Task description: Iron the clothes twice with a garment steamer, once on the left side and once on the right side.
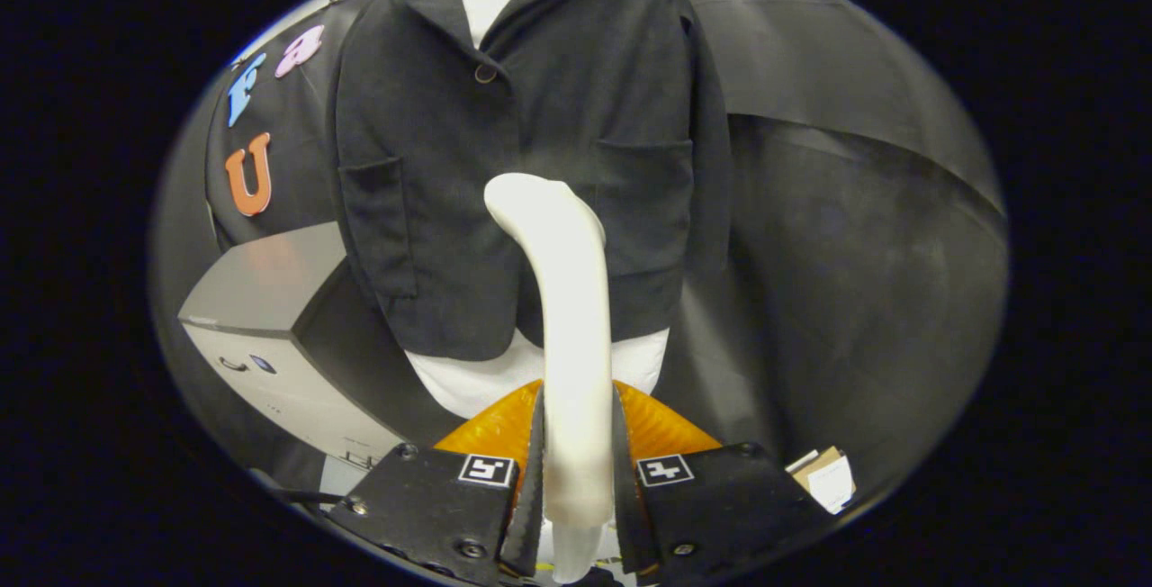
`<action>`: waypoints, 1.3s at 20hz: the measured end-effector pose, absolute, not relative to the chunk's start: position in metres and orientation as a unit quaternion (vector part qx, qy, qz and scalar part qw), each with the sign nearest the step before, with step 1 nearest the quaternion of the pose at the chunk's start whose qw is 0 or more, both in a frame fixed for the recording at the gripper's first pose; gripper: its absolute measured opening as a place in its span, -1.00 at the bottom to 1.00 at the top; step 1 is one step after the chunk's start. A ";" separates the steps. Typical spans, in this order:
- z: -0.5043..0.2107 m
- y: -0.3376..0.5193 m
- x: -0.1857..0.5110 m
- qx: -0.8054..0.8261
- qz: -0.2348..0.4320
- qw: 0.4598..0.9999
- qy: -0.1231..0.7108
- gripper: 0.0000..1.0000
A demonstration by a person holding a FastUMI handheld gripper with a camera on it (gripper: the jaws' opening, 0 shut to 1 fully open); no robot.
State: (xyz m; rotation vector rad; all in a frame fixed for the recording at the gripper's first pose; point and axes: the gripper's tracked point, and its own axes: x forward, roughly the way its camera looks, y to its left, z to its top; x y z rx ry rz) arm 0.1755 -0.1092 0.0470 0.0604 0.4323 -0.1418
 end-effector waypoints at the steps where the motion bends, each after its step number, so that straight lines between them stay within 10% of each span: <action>1: 0.040 -0.111 0.173 0.032 -0.068 0.973 0.221 -0.27; 26: 0.012 -0.079 0.083 0.094 -0.045 0.975 0.196 -0.27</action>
